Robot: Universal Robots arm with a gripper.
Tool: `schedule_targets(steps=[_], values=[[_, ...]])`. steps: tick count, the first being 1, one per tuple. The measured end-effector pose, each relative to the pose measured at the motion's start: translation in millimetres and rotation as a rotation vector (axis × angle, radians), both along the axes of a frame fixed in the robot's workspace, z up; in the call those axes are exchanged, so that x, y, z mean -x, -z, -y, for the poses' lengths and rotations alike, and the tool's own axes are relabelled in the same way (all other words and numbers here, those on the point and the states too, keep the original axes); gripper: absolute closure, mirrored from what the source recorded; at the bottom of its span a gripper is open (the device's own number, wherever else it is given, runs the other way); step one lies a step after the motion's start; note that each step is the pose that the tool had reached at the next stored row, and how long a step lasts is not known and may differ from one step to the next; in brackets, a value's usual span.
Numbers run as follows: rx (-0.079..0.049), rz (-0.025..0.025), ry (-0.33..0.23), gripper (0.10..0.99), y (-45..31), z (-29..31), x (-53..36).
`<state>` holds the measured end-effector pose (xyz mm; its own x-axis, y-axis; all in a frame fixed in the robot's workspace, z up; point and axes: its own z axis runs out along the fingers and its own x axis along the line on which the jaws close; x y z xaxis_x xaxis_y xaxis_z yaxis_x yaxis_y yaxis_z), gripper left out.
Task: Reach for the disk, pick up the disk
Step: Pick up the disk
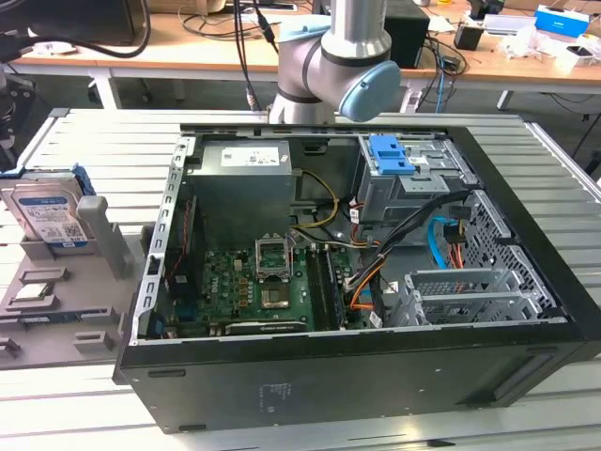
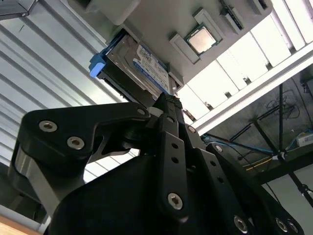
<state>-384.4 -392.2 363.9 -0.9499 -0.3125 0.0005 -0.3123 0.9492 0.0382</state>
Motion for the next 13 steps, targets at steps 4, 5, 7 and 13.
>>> schedule_targets(steps=[4, 5, 7, 13], values=[[0.0, 0.0, -0.028, 0.98, 0.0, 0.0, -0.1], [0.0, 0.0, -0.04, 0.98, 0.0, 0.0, 0.0], [0.0, 0.0, -0.053, 0.98, 0.0, 0.0, -0.1], [0.0, 0.0, -0.11, 0.98, 0.0, 0.0, -0.1]])
